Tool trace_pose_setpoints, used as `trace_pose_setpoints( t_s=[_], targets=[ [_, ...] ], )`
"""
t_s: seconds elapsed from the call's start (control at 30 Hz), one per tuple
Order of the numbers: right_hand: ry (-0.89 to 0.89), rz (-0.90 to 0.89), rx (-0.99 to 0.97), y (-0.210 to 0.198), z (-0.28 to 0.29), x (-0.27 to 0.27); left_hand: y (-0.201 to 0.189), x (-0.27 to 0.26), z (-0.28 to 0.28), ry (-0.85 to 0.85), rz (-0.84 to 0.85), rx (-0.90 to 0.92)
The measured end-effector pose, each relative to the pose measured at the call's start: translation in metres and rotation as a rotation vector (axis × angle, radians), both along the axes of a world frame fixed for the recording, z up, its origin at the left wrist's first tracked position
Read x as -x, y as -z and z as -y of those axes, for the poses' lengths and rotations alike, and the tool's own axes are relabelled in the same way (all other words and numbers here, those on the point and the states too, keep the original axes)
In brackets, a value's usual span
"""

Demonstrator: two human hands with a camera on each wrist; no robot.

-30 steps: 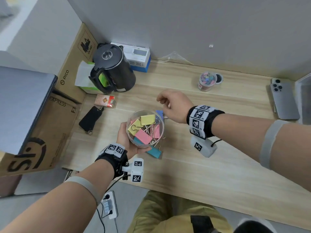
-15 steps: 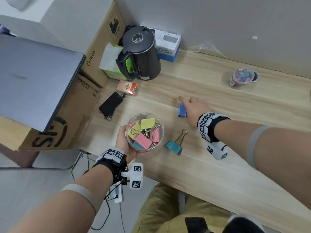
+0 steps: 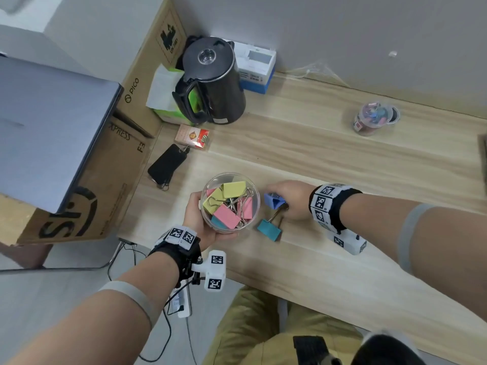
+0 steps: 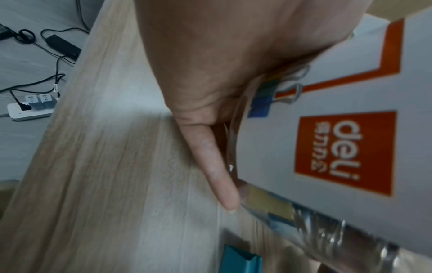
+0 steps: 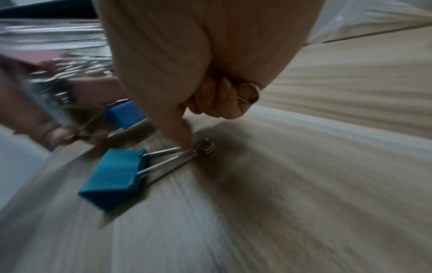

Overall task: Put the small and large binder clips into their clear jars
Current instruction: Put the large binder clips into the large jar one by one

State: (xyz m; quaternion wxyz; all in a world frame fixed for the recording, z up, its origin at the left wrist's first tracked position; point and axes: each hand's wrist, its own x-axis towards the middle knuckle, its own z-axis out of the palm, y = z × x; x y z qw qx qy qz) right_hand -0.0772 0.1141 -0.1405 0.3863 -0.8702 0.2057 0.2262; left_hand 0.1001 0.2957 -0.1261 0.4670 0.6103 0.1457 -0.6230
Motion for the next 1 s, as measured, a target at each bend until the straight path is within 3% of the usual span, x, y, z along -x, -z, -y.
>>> trace_pose_setpoints(
  t_s=[0.13,0.33,0.47,0.67,0.8,0.9,1.0],
  targets=[
    [-0.195,-0.097,0.079,0.005,-0.012,0.006,0.001,0.0,0.005,0.021,0.02,-0.014],
    [-0.224,-0.194,0.191,0.008,-0.005,0.023,0.002,0.003,0.013,0.051,0.007,-0.022],
    [-0.043,-0.167,0.167,-0.003,0.017,0.039,-0.001,0.004,0.021,0.075,0.009,-0.017],
    [0.288,0.166,0.178,-0.048,0.059,0.042,-0.006,0.011,0.039,0.114,0.026,-0.023],
    [0.018,0.27,0.229,-0.078,0.061,0.029,-0.012,0.021,0.052,0.195,0.044,-0.052],
    [-0.269,0.239,0.266,-0.096,0.05,0.017,-0.018,0.029,0.063,0.222,0.034,-0.056],
    [-0.419,0.201,0.339,-0.1,0.039,0.009,-0.021,0.037,0.074,0.245,0.01,-0.055]
  ],
)
